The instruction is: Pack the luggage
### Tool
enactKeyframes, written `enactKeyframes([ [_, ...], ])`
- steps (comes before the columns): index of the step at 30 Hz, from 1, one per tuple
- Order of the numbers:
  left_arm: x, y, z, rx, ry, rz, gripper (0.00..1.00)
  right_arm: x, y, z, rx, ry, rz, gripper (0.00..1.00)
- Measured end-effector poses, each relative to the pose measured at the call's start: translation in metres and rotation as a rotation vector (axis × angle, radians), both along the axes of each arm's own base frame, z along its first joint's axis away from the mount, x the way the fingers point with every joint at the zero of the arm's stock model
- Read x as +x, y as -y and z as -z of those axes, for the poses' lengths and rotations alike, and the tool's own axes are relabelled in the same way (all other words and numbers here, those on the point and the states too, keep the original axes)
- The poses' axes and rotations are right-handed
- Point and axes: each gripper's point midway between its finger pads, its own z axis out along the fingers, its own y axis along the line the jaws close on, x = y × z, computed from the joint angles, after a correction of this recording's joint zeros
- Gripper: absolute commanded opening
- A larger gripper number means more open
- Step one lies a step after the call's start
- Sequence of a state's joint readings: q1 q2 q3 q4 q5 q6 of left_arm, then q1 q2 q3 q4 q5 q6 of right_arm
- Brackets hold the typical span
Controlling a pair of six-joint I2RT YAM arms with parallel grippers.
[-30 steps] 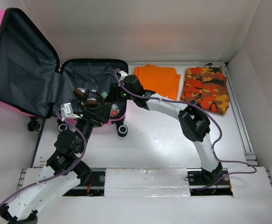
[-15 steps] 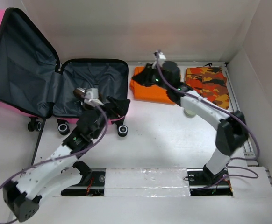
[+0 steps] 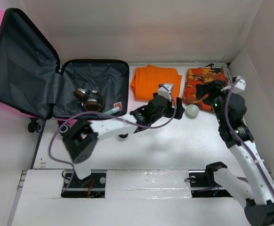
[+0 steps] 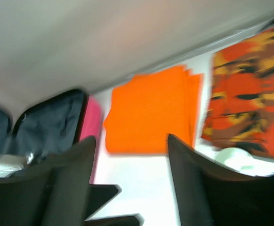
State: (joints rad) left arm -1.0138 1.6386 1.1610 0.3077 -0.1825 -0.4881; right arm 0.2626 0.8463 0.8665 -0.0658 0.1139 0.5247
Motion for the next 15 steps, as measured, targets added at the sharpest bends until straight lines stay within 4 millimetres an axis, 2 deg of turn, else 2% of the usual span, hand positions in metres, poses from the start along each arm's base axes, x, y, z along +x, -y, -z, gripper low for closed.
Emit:
enactKeyframes([
  [2, 0.012, 0.027, 0.018, 0.031, -0.001, 0.032, 0.93, -0.011, 0.024, -0.007, 0.000, 0.014, 0.086, 0.80],
  [4, 0.023, 0.051, 0.041, 0.072, -0.004, 0.065, 0.95, -0.020, 0.044, -0.010, -0.002, 0.016, 0.159, 0.81],
  [7, 0.037, 0.083, 0.077, 0.138, -0.007, 0.100, 0.97, -0.029, 0.062, -0.011, -0.012, 0.005, 0.213, 0.84],
  [10, 0.042, 0.111, 0.109, 0.194, -0.003, 0.137, 0.99, -0.029, 0.067, -0.013, -0.021, -0.004, 0.210, 0.84],
  [12, 0.044, 0.127, 0.127, 0.231, -0.008, 0.151, 0.99, -0.027, 0.062, -0.010, -0.026, -0.021, 0.174, 0.85],
  [15, 0.047, 0.147, 0.141, 0.250, 0.004, 0.164, 0.99, -0.025, 0.051, -0.005, -0.031, -0.041, 0.109, 0.88],
])
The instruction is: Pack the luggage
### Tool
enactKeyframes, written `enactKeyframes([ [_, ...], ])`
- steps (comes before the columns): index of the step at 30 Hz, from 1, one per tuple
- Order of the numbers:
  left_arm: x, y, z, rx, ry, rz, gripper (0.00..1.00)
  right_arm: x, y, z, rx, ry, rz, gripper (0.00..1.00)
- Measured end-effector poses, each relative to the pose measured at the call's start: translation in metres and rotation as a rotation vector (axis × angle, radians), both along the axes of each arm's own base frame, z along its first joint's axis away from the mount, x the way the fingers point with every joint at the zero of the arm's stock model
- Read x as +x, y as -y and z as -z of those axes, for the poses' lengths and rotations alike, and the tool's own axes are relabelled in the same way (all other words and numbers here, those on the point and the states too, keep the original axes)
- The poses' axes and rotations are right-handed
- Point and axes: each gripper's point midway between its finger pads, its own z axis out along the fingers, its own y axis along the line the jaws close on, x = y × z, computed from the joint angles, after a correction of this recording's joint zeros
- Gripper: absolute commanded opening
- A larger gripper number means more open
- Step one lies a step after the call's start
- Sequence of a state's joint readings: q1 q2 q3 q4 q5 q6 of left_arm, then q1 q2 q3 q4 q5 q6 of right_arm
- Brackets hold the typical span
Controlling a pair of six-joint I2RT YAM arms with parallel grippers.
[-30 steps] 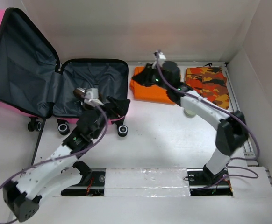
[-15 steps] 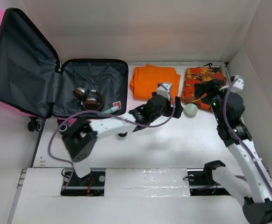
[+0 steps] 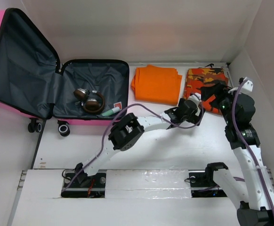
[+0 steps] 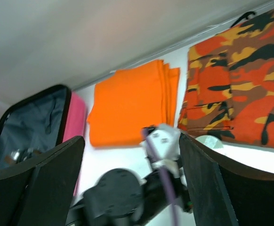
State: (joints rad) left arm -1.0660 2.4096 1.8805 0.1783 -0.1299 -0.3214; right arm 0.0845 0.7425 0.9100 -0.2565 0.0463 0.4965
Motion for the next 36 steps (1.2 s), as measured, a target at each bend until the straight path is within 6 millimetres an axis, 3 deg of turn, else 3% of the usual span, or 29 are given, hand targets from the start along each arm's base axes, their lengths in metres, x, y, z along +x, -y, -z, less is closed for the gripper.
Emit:
enactKeyframes([
  [7, 0.011, 0.024, 0.014, 0.052, 0.062, -0.037, 0.99, -0.005, -0.016, 0.000, -0.012, 0.002, -0.101, 0.90],
  [15, 0.021, 0.015, 0.019, 0.101, 0.128, -0.167, 0.99, -0.009, -0.024, -0.002, -0.034, 0.012, -0.152, 0.90],
  [22, 0.032, 0.024, 0.029, 0.087, 0.160, -0.185, 0.95, -0.014, -0.037, -0.003, -0.024, 0.032, -0.230, 0.90],
  [24, 0.032, 0.025, 0.028, 0.084, 0.160, -0.182, 0.89, -0.015, -0.039, -0.005, -0.022, 0.041, -0.244, 0.90],
  [34, 0.036, 0.033, 0.027, 0.039, 0.149, -0.172, 0.43, -0.026, -0.051, -0.016, 0.002, 0.079, -0.315, 0.90],
  [36, 0.035, 0.032, 0.028, 0.021, 0.142, -0.173, 0.41, -0.027, -0.051, -0.015, 0.001, 0.079, -0.315, 0.90],
])
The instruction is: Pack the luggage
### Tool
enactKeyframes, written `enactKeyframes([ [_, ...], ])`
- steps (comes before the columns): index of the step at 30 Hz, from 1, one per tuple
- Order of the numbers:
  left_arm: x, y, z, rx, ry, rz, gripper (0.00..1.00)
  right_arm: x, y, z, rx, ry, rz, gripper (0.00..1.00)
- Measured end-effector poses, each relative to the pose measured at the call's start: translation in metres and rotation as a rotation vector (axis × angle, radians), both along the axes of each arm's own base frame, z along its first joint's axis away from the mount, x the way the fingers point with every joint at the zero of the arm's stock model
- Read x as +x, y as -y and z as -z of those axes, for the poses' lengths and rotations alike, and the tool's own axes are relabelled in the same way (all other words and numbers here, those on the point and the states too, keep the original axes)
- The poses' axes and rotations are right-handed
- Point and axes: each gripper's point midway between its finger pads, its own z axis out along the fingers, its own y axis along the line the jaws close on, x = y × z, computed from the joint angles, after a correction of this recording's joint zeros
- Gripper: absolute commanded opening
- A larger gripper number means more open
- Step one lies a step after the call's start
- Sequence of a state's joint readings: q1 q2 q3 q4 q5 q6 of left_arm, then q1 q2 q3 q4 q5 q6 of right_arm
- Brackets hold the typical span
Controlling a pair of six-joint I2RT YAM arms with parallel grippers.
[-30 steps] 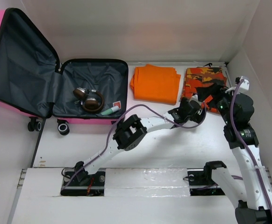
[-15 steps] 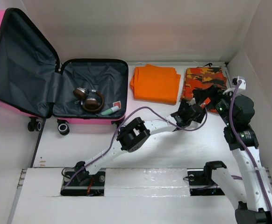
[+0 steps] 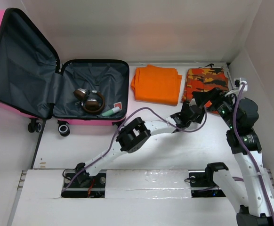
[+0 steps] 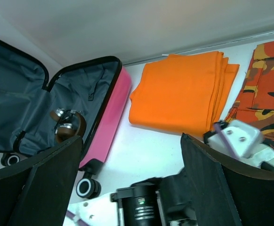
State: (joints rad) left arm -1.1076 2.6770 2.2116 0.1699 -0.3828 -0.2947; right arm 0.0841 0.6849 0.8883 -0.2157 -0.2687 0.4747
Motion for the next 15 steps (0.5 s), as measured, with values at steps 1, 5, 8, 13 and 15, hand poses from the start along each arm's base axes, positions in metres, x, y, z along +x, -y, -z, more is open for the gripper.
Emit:
enactKeyframes([
  [1, -0.002, -0.005, 0.000, -0.006, -0.003, -0.003, 0.38, 0.000, 0.000, 0.000, 0.000, 0.000, 0.000, 0.90],
  [5, -0.031, -0.057, -0.003, 0.026, -0.059, -0.006, 0.37, -0.001, 0.001, -0.001, -0.003, 0.007, 0.001, 0.90],
  [8, -0.054, -0.107, -0.024, 0.040, -0.070, -0.027, 0.37, -0.002, 0.001, -0.002, -0.003, 0.011, 0.004, 0.90],
  [13, -0.065, -0.178, -0.134, -0.115, 0.036, -0.119, 0.37, 0.005, 0.000, 0.001, -0.001, 0.015, 0.000, 0.89],
  [15, -0.055, -0.215, -0.188, -0.243, 0.091, -0.205, 0.38, 0.011, -0.001, 0.008, 0.002, 0.006, -0.003, 0.89],
])
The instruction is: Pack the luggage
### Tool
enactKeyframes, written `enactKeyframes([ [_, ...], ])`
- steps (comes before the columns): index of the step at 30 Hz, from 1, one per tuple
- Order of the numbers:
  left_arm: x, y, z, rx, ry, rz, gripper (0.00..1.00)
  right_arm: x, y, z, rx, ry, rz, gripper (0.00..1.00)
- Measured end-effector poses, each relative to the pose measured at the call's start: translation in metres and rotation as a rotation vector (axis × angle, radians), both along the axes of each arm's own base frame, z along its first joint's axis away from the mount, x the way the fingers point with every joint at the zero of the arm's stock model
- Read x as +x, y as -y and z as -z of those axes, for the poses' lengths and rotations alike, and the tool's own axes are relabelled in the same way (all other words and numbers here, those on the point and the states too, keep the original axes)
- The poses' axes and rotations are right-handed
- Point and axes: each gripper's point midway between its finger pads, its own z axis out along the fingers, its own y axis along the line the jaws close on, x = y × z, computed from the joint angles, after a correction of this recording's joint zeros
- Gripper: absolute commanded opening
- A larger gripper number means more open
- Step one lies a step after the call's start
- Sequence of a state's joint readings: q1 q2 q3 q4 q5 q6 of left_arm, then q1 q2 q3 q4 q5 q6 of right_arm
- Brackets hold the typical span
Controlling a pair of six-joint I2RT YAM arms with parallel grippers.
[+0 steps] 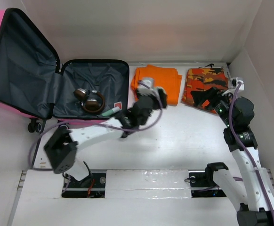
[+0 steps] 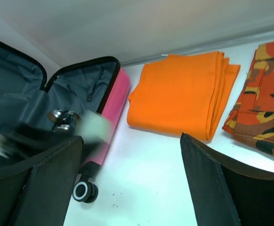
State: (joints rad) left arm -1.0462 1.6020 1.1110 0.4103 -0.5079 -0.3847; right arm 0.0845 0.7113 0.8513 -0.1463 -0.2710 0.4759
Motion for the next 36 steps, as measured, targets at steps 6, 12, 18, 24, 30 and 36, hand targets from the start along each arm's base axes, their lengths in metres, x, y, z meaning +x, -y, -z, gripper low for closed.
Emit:
enactKeyframes([
  [6, 0.089, -0.181, -0.043, -0.235, 0.035, -0.442, 0.42, 0.018, -0.017, 0.042, -0.001, -0.103, -0.042, 0.89],
  [12, 0.130, -0.299, 0.058, -0.163, -0.169, -0.754, 0.86, 0.016, -0.042, 0.065, -0.031, -0.154, -0.085, 0.88],
  [18, 0.137, -0.312, 0.109, -0.136, -0.322, -0.799, 0.96, 0.016, -0.051, 0.081, -0.059, -0.172, -0.083, 0.88],
  [24, 0.127, -0.276, 0.062, -0.176, -0.227, -0.725, 0.91, 0.018, -0.047, 0.089, -0.076, -0.185, -0.046, 0.78],
  [30, 0.076, -0.122, -0.029, -0.293, -0.087, -0.371, 0.85, 0.022, -0.039, 0.089, -0.087, -0.180, 0.008, 0.19],
  [36, 0.064, -0.017, -0.017, -0.422, -0.186, -0.211, 0.78, 0.016, -0.021, 0.075, -0.071, -0.147, 0.095, 0.27],
])
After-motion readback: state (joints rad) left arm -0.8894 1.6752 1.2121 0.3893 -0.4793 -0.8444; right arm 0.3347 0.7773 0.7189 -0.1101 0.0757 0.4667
